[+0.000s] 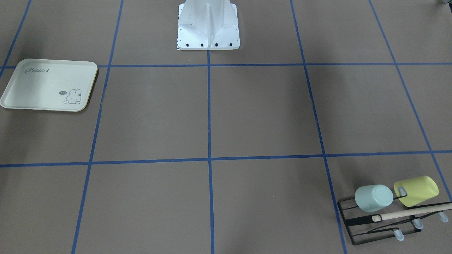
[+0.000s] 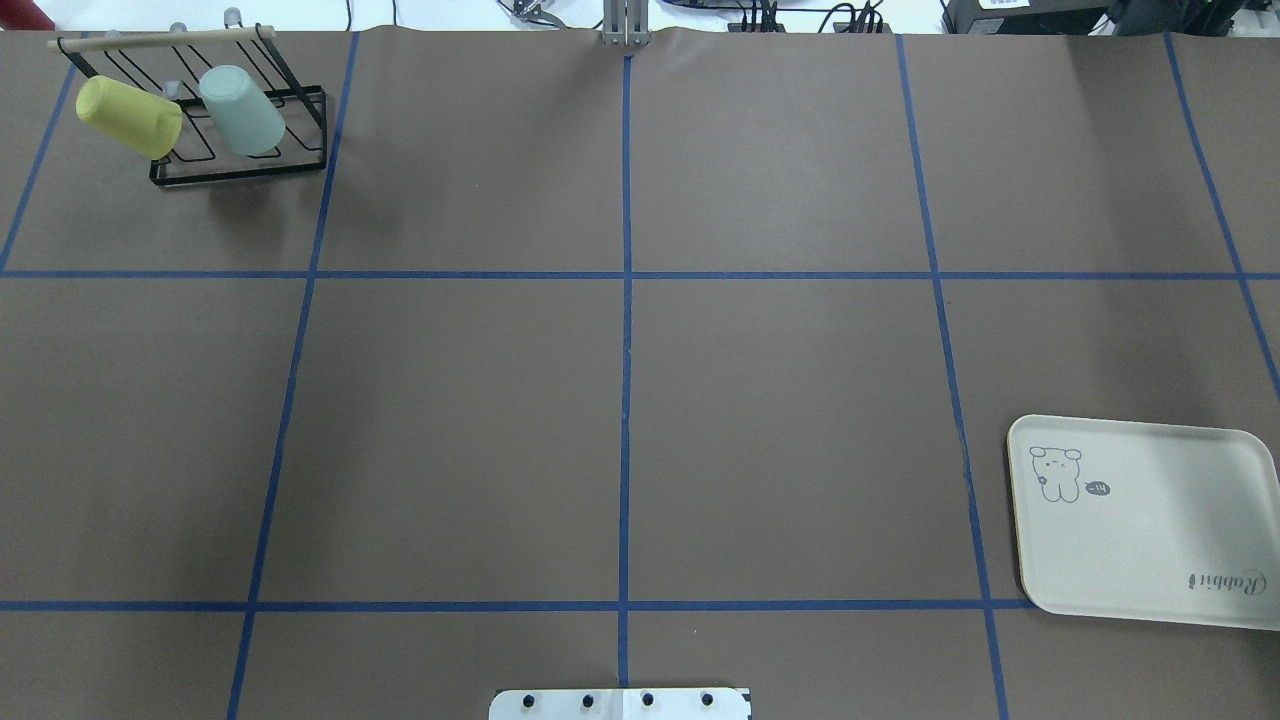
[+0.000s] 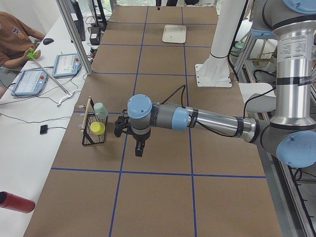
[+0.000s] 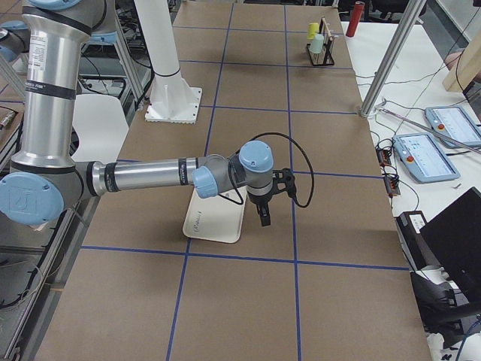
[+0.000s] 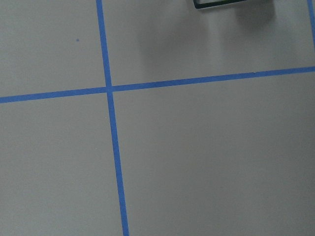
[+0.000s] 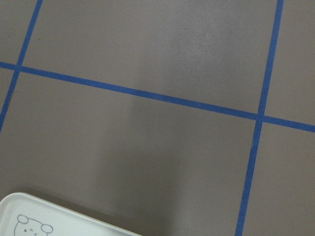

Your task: Left arm grabs green cup and hands to right arm on tray

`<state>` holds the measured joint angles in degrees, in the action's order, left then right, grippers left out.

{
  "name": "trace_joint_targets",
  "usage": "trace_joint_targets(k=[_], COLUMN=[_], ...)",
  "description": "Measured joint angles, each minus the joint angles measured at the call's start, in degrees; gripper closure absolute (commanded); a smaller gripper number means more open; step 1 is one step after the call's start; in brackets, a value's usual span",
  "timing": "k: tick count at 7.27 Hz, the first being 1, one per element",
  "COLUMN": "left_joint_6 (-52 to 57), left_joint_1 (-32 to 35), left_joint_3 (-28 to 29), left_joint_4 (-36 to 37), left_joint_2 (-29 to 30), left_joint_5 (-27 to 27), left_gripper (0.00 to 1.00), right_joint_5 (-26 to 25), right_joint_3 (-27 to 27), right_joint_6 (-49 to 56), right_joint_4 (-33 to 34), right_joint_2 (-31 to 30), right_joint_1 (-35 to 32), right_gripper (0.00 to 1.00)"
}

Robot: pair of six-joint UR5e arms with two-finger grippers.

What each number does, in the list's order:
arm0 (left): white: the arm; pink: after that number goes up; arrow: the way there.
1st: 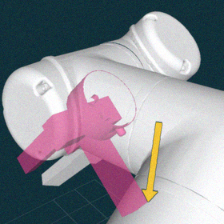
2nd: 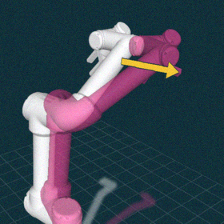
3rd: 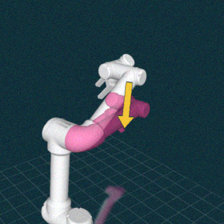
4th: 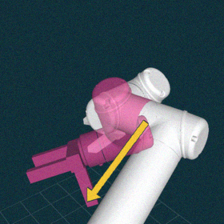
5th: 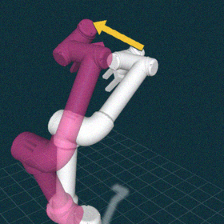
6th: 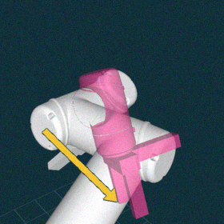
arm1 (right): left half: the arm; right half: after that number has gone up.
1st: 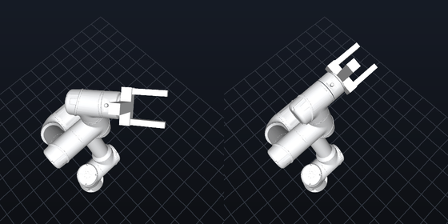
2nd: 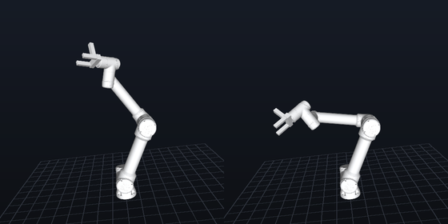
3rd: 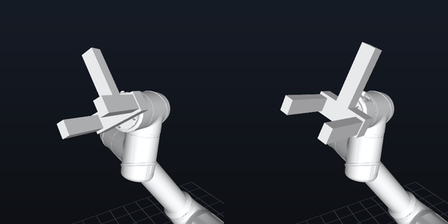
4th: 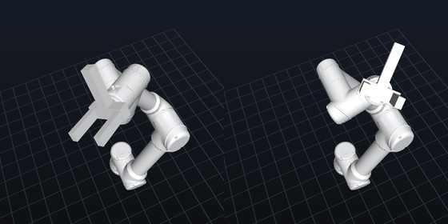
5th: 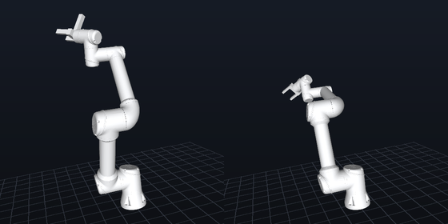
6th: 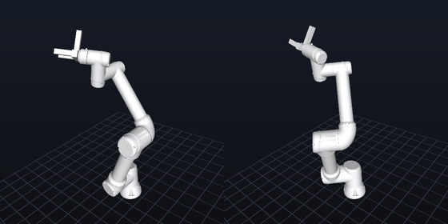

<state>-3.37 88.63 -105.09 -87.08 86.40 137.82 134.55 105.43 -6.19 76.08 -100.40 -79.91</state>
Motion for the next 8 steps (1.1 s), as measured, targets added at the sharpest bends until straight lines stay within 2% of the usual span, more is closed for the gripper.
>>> trace_joint_targets(k=[3,8], left_joint_6=[-2.60,-4.24], left_joint_1=[-0.66,-2.43], left_joint_3=[0.76,0.93], left_joint_4=[-0.27,-3.88], left_joint_2=[1.03,0.54], left_joint_5=[-1.14,1.10], left_gripper=[0.00,0.00], right_joint_5=[-1.17,0.13], right_joint_3=[0.41,0.48], right_joint_6=[3.11,2.98], right_joint_4=[0.29,-0.48], right_joint_2=[-2.03,-2.49], right_joint_1=[1.44,2.22], right_gripper=[0.00,0.00])
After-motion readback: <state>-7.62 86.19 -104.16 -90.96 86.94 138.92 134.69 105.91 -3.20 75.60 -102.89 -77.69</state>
